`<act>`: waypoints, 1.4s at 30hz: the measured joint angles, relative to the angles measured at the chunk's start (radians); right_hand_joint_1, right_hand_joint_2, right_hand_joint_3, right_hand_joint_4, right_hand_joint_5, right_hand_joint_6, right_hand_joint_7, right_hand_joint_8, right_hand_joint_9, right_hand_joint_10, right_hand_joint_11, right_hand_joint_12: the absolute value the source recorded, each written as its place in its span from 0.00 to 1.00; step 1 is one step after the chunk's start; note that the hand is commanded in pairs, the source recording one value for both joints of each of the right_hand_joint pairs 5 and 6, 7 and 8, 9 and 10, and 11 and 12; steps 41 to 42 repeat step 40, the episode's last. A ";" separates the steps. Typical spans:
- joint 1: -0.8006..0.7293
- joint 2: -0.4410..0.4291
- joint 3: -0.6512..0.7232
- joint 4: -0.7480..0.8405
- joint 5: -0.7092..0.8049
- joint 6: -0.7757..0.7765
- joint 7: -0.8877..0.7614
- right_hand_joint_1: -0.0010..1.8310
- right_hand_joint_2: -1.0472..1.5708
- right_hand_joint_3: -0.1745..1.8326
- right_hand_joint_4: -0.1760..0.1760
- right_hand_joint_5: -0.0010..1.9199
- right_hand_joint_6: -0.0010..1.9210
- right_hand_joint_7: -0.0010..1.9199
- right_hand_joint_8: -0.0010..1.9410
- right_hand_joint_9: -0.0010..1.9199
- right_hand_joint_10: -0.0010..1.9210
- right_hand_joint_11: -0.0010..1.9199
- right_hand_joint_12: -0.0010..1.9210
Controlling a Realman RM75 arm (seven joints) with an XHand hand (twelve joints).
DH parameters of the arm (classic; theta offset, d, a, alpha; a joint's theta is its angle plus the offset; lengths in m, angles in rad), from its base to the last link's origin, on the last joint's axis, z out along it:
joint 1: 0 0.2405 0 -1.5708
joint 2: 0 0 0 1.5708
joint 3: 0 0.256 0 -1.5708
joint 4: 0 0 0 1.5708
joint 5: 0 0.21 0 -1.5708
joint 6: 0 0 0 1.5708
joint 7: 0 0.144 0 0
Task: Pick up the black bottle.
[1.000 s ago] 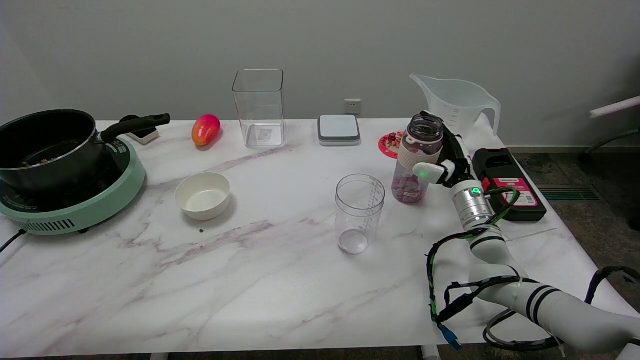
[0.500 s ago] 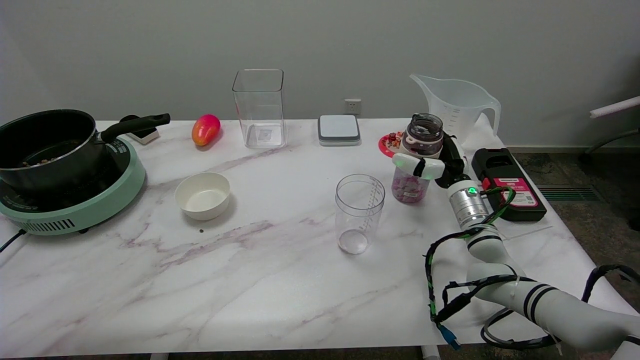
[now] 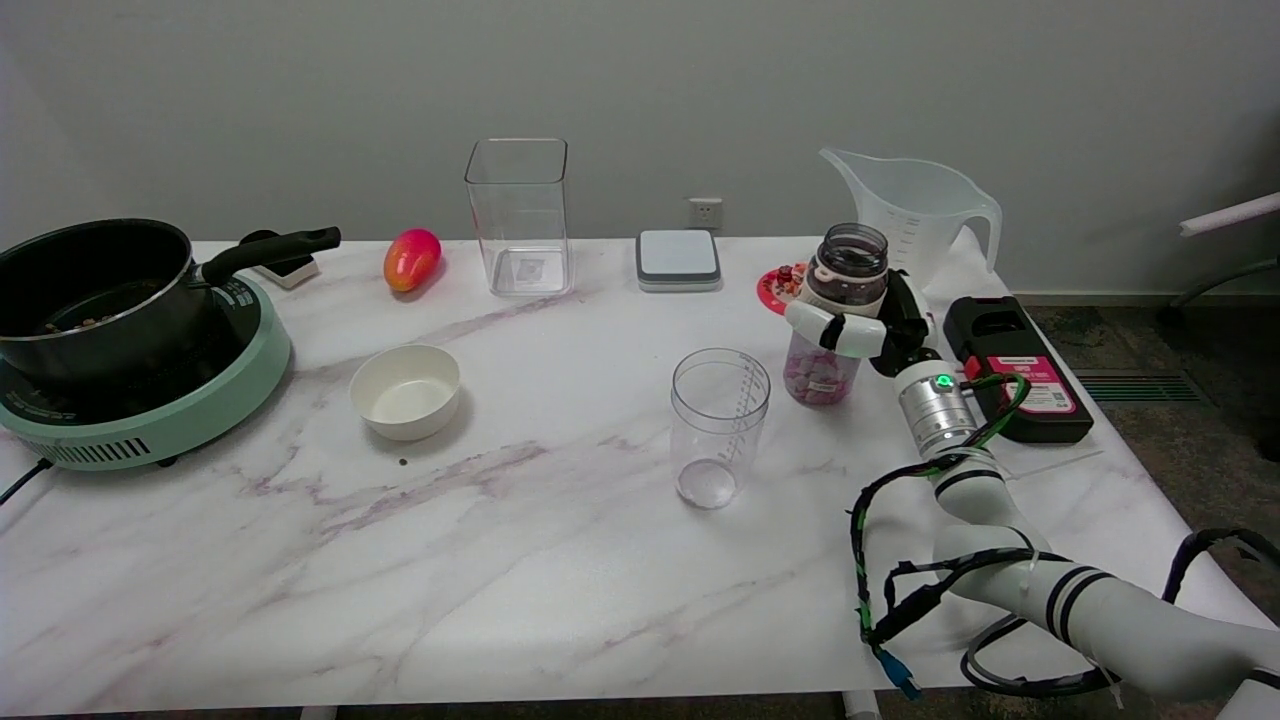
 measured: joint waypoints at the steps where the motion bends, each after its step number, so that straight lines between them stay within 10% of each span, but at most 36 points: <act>1: 0.000 0.000 0.000 -0.001 0.000 0.000 0.000 0.82 0.62 0.43 0.50 0.70 0.70 0.74 0.73 0.68 0.68 0.58 0.58; 42: -0.123 0.094 0.242 0.288 -0.170 -0.034 -0.162 0.78 0.86 0.27 0.50 0.91 0.91 0.85 0.84 0.80 0.80 0.66 0.66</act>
